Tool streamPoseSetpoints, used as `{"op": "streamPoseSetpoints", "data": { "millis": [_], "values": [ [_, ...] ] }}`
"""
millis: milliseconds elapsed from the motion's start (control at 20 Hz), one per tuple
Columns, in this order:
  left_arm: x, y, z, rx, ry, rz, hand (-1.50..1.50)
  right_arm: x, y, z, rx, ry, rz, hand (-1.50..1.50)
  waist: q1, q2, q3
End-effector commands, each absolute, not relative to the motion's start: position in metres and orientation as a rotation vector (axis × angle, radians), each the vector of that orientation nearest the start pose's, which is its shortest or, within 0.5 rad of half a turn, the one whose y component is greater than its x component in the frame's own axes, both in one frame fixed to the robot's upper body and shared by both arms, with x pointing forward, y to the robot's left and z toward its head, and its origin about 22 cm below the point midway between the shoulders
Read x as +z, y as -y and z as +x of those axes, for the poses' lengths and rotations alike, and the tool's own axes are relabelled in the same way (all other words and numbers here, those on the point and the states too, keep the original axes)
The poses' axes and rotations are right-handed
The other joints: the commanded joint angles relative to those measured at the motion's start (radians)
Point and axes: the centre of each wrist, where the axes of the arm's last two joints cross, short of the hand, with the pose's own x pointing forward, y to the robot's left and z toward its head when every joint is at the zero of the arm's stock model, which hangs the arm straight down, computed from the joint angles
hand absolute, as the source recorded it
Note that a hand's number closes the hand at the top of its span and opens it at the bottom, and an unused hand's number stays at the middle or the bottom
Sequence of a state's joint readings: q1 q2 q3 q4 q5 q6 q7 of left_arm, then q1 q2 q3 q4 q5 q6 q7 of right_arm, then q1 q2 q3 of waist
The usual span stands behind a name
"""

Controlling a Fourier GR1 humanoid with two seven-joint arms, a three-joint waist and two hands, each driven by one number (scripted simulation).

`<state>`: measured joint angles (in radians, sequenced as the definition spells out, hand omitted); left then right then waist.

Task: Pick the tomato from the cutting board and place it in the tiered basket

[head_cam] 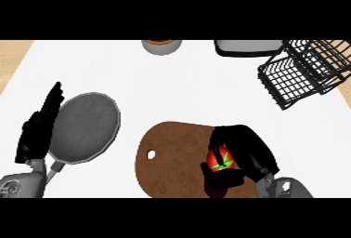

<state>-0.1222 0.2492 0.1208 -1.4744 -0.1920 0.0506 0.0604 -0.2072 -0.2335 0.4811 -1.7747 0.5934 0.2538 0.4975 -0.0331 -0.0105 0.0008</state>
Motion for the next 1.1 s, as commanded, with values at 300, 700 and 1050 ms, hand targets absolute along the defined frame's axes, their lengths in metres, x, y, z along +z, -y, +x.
{"op": "streamPoseSetpoints", "data": {
  "millis": [300, 700, 1050],
  "values": [
    [0.041, -0.305, 0.276, -0.217, 1.529, 0.460, 0.00, 0.181, 0.204, 0.209, 0.741, 1.806, -0.626, 1.50, 0.019, 0.007, -0.001],
    [0.034, -0.291, 0.271, -0.239, 1.530, 0.430, 0.00, 0.247, 0.265, 0.230, 0.775, 1.779, -0.887, 1.50, 0.034, 0.009, -0.001],
    [0.013, -0.303, 0.262, -0.244, 1.533, 0.441, 0.00, 0.263, 0.285, 0.281, 0.730, 1.779, -0.723, 1.50, 0.043, 0.012, -0.001]
  ]
}}
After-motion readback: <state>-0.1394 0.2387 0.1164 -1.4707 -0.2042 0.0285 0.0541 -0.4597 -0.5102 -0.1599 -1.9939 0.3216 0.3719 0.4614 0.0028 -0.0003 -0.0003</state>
